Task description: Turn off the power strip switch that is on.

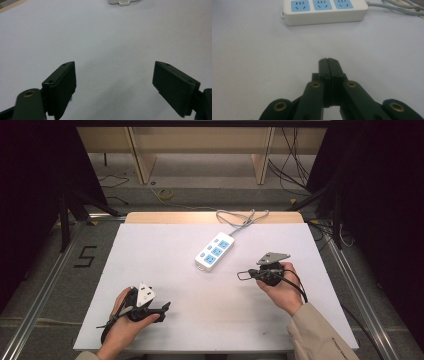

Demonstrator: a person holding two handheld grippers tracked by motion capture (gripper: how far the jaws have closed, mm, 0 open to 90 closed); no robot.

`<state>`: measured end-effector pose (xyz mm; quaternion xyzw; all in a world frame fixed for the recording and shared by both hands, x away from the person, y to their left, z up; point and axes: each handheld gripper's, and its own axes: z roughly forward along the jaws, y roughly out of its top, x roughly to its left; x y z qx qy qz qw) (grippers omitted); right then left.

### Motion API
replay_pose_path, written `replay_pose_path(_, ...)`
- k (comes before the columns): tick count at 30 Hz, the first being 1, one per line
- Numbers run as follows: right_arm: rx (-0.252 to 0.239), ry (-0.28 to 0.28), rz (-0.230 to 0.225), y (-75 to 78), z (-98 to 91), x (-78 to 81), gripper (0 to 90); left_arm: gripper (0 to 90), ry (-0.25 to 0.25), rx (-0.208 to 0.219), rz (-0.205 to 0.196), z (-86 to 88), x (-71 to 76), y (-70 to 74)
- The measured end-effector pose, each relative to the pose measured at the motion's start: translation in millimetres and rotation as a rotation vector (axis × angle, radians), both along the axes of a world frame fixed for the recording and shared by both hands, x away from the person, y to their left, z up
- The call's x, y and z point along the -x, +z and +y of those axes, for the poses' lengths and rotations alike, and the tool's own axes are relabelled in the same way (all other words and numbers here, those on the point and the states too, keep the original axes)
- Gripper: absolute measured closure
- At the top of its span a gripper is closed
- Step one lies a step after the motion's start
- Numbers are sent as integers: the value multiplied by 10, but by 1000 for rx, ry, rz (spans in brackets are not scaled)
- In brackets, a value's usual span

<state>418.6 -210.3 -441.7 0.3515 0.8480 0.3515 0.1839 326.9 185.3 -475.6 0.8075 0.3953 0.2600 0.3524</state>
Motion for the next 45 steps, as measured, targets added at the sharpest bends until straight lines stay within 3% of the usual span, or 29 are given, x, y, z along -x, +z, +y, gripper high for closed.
replay_pose_path(45,50,-4,26,61,174,-371,900,189,-6,-1,5,-9,-5,-5)
